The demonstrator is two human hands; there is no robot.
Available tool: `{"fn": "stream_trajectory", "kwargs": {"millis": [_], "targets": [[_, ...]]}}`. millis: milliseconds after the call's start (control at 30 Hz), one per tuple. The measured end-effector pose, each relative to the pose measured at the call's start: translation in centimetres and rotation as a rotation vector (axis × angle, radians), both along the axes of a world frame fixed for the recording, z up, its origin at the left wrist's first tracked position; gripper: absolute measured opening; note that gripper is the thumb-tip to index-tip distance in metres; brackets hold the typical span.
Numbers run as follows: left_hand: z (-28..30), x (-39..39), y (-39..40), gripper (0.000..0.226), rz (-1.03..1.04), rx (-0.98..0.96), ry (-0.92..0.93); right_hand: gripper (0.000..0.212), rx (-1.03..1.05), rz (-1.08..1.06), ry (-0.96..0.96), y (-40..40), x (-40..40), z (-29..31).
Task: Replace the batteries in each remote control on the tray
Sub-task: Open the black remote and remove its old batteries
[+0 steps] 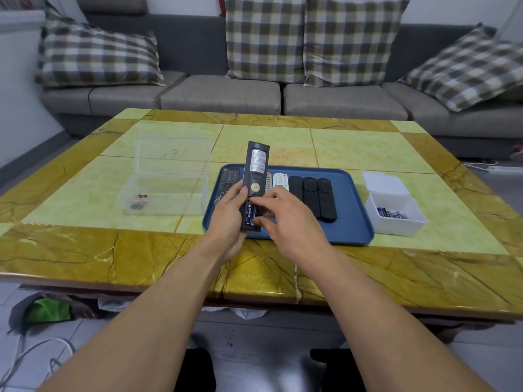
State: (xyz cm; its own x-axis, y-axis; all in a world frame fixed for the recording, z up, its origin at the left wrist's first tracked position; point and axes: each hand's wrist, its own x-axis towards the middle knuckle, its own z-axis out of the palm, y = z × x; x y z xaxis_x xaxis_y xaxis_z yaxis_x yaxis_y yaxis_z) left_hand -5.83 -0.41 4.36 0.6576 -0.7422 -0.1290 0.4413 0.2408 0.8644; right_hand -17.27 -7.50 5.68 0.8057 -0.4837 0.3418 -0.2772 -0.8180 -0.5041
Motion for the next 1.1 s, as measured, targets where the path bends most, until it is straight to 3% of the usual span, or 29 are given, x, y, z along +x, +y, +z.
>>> {"fn": "stream_trajectory", "kwargs": {"millis": [200, 333, 467, 700, 1100], "targets": [[0.07, 0.17, 0.05, 0.029, 0.001, 0.007, 0.015, 0.038, -0.065, -0.008, 0.012, 0.26, 0.24, 0.19], [0.08, 0.28, 0.27, 0.025, 0.003, 0.052, 0.015, 0.044, 0.019, 0.024, 0.057, 0.31, 0.55, 0.09], [0.08, 0.08, 0.42, 0.036, -0.006, 0.095, 0.001, 0.052, 0.058, 0.004, 0.093, 0.51, 0.79, 0.24], [-0.13, 0.33, 0.49, 0.026, -0.043, 0.091, 0.004, 0.051, 0.156, 0.004, 0.048, 0.45, 0.8, 0.23], [-0.13, 0.2, 0.29, 0.039, -0.023, 0.198, 0.139, 0.045, 0.359, -0.065, -0.034, 0.82, 0.89, 0.15]]}}
